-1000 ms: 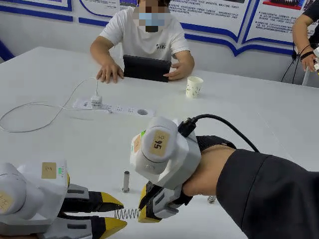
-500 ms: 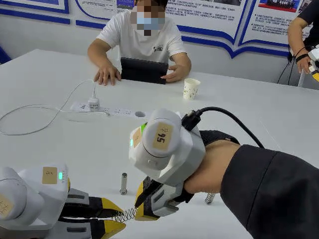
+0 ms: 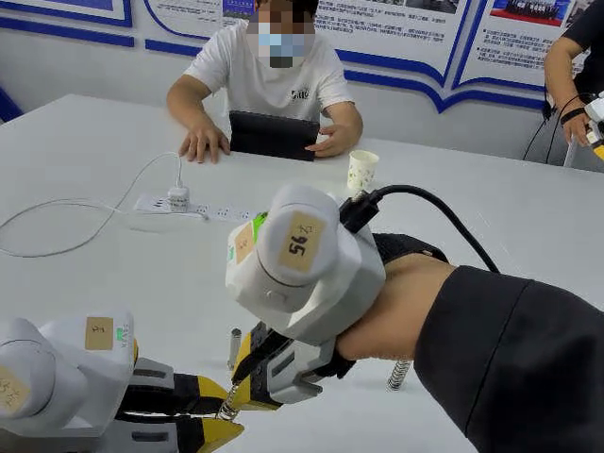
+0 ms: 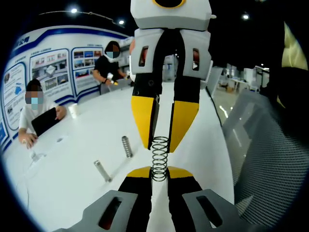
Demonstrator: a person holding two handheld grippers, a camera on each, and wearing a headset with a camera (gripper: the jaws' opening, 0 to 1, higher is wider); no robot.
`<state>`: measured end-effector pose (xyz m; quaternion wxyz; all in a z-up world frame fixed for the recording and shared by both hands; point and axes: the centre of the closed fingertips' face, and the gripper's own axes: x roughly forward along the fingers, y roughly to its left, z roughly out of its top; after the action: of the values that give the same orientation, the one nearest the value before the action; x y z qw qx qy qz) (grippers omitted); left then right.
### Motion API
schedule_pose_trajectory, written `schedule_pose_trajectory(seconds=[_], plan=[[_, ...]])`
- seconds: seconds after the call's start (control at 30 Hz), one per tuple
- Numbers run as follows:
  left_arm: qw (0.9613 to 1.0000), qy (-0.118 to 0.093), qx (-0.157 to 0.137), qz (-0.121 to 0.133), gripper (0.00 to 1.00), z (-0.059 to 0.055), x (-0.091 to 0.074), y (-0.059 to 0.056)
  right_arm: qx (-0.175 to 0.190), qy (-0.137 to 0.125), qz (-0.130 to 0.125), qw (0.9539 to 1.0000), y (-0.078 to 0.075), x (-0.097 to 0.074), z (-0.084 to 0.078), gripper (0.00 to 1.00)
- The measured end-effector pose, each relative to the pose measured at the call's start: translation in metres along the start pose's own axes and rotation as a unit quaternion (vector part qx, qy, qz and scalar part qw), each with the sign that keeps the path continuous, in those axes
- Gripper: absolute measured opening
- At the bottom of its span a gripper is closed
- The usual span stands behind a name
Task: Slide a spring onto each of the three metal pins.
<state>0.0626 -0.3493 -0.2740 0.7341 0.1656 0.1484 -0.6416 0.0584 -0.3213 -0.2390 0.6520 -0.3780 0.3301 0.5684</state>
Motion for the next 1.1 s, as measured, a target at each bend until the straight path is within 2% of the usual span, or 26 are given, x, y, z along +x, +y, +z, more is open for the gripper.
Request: schedule_pose_trajectory(seconds=[0.27, 0.5, 1.1], plan=[[1.0000, -0.006, 0.001, -0.001, 0.11, 0.0032, 0.0013, -0.0007, -0.002, -0.005, -0.001, 1.0000, -0.0007, -0.0006, 0.0046, 0.12], [0.9999, -0.010, -0.002, 0.002, 0.11, 0.0029, 0.0009, 0.0001, 0.000, 0.003, 0.002, 1.0000, -0.0001, 0.0030, -0.0007, 0.14], [0.9997, -0.018, -0.010, 0.009, 0.11, 0.0041, 0.0021, 0.0036, 0.015, -0.009, -0.001, 0.9998, -0.0047, 0.0049, -0.0006, 0.12]])
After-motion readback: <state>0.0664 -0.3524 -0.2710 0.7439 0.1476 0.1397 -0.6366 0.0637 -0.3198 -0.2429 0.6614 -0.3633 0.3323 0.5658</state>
